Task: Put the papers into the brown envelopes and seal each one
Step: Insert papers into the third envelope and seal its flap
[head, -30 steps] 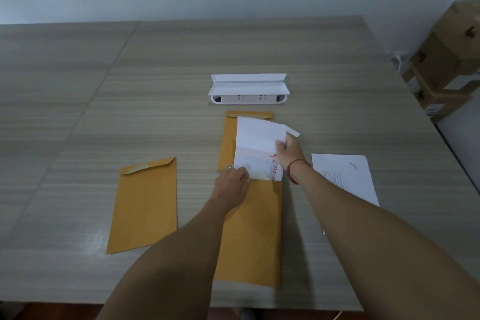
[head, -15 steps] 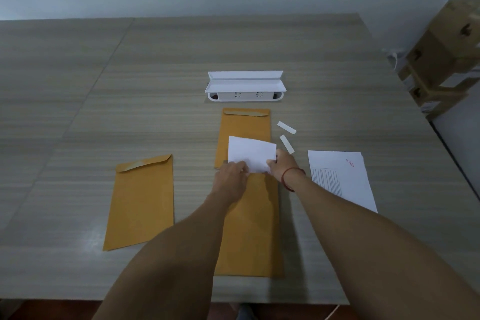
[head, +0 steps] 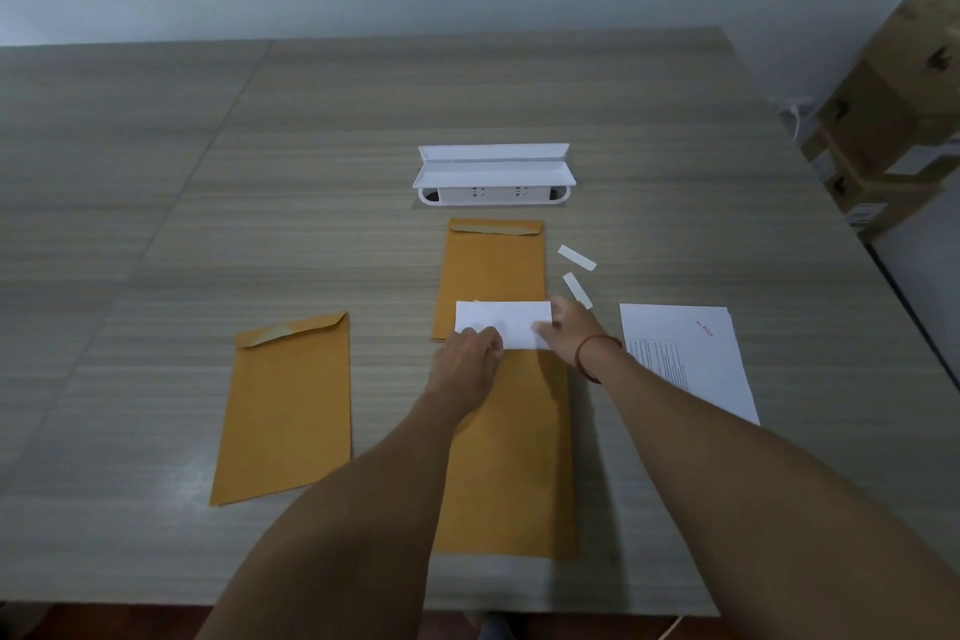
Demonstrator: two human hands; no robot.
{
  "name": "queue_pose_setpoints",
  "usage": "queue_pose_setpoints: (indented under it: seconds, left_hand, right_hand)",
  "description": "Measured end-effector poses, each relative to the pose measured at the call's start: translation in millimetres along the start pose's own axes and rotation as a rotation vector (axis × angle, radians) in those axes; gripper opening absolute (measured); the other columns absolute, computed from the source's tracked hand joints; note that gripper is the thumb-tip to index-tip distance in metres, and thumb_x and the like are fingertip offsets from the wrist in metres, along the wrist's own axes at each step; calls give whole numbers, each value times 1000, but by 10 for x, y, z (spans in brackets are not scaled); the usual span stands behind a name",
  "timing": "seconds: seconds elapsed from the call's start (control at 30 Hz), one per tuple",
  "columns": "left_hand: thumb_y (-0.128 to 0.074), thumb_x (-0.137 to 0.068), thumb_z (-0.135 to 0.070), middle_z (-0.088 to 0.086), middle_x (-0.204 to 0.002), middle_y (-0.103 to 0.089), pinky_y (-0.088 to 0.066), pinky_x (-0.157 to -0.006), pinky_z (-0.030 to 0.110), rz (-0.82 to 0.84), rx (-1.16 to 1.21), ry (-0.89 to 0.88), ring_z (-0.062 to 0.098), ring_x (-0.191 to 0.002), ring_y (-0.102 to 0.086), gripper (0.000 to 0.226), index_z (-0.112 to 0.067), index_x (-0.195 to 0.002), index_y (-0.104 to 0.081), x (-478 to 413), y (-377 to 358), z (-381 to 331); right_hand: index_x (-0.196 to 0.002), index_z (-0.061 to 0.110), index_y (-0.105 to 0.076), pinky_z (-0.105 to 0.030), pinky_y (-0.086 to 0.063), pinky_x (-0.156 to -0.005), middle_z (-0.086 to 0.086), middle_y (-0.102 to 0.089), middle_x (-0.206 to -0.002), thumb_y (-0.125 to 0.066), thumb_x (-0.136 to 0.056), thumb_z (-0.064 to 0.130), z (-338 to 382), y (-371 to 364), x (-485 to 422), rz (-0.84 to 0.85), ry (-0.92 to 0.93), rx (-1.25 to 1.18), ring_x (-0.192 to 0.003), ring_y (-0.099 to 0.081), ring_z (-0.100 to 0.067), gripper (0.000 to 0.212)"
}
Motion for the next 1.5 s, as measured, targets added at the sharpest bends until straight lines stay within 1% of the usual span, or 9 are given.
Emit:
queue_pose_setpoints:
  seconds: [0.1,0.33,0.53,0.77,0.87,1.0,1.17,1.3,1.5]
  left_hand:
    - [-43,-98,-23,8,-99,-57,-39,-80,36,3,-5,9,26,-99,-49,18,-13,-103,-57,-14,11,7]
    - [-41,-100,-26,7,-106,-56,-38,-89,39,17,-10,48,26,-107,-46,21,-14,-106,-57,29,-33,-9]
    - [-48,-97,-22,5,-112,-50,-45,-88,43,-10,50,18,24,-105,-48,17,-12,-103,-59,26,-36,-23]
    - [-49,-95,-18,6,-111,-55,-43,-89,37,-4,46,-85,25,-110,-47,16,-10,-103,-61,13,-47,-84]
    - [-48,-96,-19,7,-105,-57,-42,-86,38,-24,24,-89,26,-107,-47,17,-9,-101,-61,32,-37,-58]
    - [-45,-98,-24,7,-107,-57,-41,-84,38,-30,-29,-54,27,-106,-46,21,-11,-106,-59,43,-2,-36]
    - [-48,-97,-23,7,-116,-58,-41,-89,40,-54,-56,-46,28,-112,-47,22,-15,-111,-62,53,19,18]
    - [-45,-98,-26,3,-120,-56,-39,-92,39,-25,-76,-10,26,-117,-45,24,-17,-114,-60,65,-7,50]
    - [-43,-99,-27,7,-106,-57,-38,-87,38,-33,-52,1,26,-108,-46,23,-11,-104,-59,52,38,12]
  right_hand:
    - [-131,17,-53,-30,-46,-92,-6,-57,-130,-47,-97,11,83,71,-4,-77,90,-16,-110,-56,-21,34]
    - [-124,16,-62,-33,-45,-95,-11,-60,-129,-47,-96,9,-73,-122,28,82,60,176,-113,-58,-27,33]
    - [-145,20,-29,-43,-47,-98,-12,-58,-127,-48,-96,30,-77,-116,25,74,18,247,-114,-57,-33,54]
    - [-107,18,-62,-37,-42,-95,-9,-53,-123,-49,-96,25,126,112,-38,-226,55,434,-116,-51,-27,18]
    - [-105,23,-63,-37,-34,-100,-4,-57,-124,-52,-96,26,186,153,-56,-189,71,522,-121,-48,-26,14]
    - [-127,19,-55,-34,-41,-97,-4,-58,-127,-49,-97,18,111,35,-13,68,69,299,-119,-53,-25,31]
    - [-97,18,-70,-25,-46,-78,-2,-68,-102,-61,-90,12,68,-49,25,137,138,144,-93,-60,-15,14]
    - [-101,20,-71,-34,-50,-92,-4,-69,-107,-69,-85,16,-5,-90,33,202,132,85,-101,-63,-18,16]
    - [-120,16,-59,-31,-42,-88,-2,-58,-112,-42,-99,22,-21,-1,-4,22,69,-33,-102,-52,-17,27]
Point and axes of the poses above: each hand's wrist, its own x-axis away from the middle knuckle, its own y-axis out of the back of the hand, z = x × y, the point moved 5 cm from there along -x, towards the middle knuckle
